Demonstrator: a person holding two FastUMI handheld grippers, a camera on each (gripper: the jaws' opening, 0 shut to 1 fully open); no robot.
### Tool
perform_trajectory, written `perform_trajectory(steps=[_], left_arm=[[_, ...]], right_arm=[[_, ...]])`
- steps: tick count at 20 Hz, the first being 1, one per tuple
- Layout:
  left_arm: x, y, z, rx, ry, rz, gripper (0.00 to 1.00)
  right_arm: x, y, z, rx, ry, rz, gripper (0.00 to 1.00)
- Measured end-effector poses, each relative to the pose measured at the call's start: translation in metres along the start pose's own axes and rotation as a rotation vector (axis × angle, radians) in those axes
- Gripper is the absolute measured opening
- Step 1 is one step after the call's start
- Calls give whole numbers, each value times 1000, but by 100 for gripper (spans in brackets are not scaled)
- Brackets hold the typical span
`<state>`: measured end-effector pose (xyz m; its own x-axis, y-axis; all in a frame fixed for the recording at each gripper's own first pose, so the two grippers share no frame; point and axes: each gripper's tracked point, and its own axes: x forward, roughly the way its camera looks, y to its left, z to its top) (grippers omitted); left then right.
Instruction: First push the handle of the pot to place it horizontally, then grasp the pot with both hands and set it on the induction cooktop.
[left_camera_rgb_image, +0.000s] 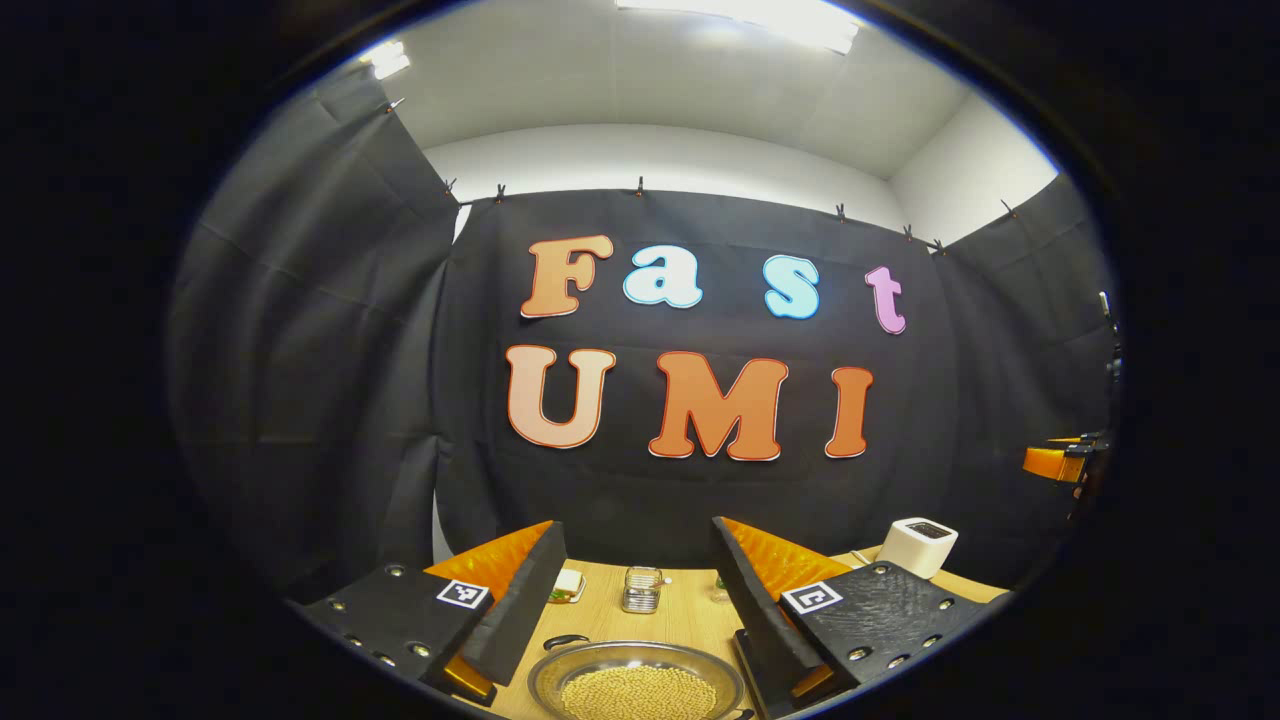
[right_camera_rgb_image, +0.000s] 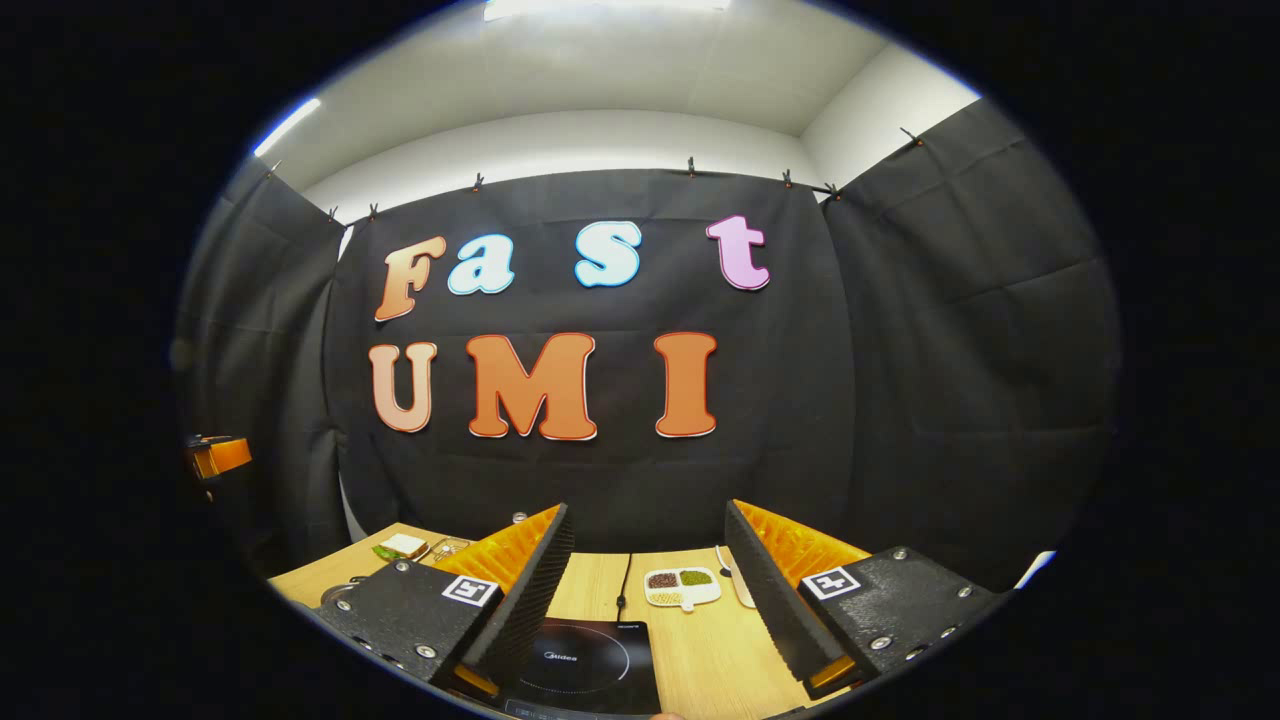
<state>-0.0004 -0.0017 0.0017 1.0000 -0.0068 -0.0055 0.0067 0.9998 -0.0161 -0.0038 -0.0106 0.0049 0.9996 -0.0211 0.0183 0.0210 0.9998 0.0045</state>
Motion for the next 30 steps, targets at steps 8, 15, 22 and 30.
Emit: perform_trajectory(steps=[8,15,22,30], left_arm=[[-1,-2,-4,32,20,-20,90],[-1,-4,-10,10,14,-31,81],[-5,-12,-25,88,34,-61,29],[-8,-21,-77,89,121,-106,6]], right_arm=[[-2,3,-6,2,16,11,100],[-3,7,-10,3,28,20,95],[-2,4,-14,15,36,12,95],[3,-6,-24,17,51,-12,95]])
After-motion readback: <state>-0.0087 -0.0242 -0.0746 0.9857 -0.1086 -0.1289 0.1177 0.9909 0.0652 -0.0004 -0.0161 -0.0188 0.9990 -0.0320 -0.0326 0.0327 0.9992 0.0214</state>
